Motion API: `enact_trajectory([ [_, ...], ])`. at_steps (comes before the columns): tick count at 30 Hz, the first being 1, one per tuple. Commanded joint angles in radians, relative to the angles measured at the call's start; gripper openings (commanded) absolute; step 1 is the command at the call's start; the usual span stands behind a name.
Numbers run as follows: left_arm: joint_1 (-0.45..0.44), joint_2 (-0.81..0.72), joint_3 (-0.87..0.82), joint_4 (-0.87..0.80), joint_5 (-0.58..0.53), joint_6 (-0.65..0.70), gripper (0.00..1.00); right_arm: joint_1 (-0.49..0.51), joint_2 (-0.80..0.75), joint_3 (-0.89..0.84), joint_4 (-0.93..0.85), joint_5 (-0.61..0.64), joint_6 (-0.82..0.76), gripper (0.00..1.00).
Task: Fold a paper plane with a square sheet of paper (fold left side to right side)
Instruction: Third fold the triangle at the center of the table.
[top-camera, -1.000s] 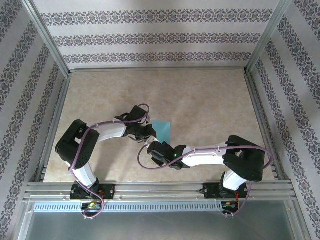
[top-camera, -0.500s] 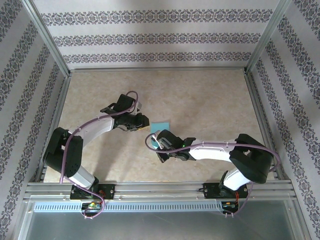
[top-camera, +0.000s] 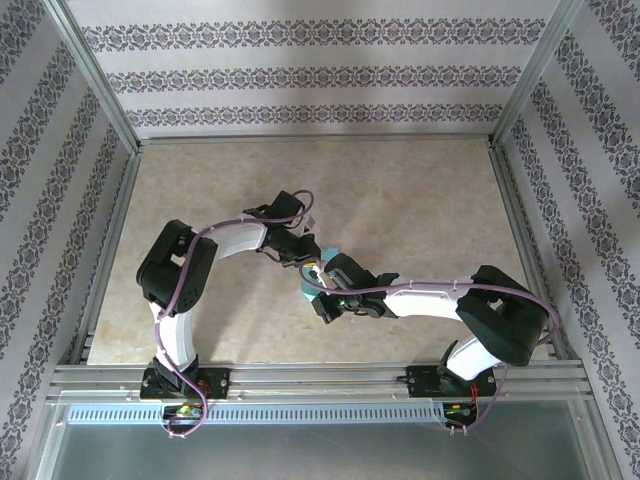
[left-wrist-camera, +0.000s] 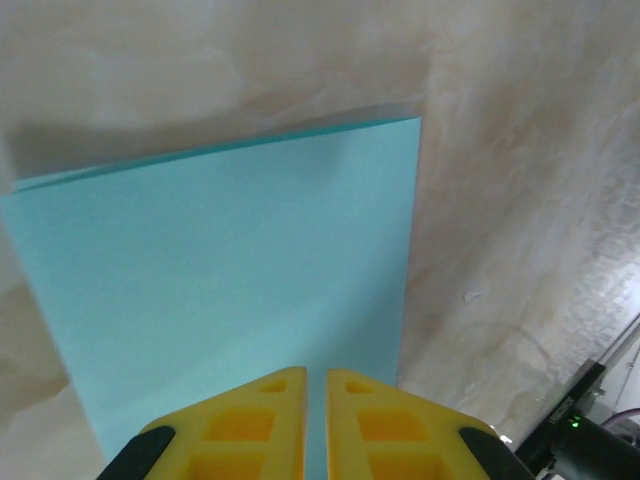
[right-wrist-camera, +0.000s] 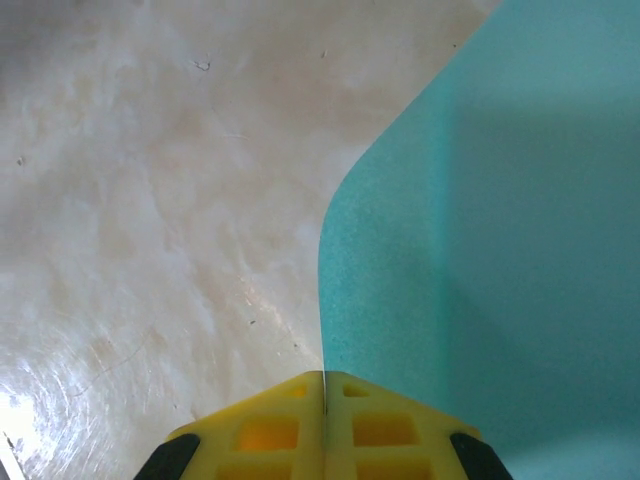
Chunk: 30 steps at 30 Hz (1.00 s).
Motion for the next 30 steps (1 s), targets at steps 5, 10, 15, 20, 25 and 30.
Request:
enact_trajectory([
  [5,-0.029,0.061,0.022,-0.051,-0.037,0.057,0.1,-0.029,0.005,-0.009,0.045,-0.061,0.038,0.0],
  [10,-0.03,0.084,0.003,-0.055,-0.059,0.064,0.09,-0.052,0.008,-0.014,0.032,-0.06,0.052,0.0],
  [15,-0.031,0.093,-0.006,-0.054,-0.066,0.064,0.08,-0.075,0.016,-0.007,-0.002,-0.05,0.053,0.0],
  [20,-0.032,0.092,-0.003,-0.059,-0.072,0.064,0.08,-0.092,0.025,0.003,-0.025,-0.03,0.058,0.0],
  [25,-0.036,0.089,-0.004,-0.06,-0.074,0.062,0.07,-0.103,0.044,0.021,-0.05,-0.012,0.059,0.0],
  [30,-0.037,0.09,-0.006,-0.06,-0.077,0.061,0.07,-0.112,0.045,0.024,-0.056,0.008,0.066,0.0],
])
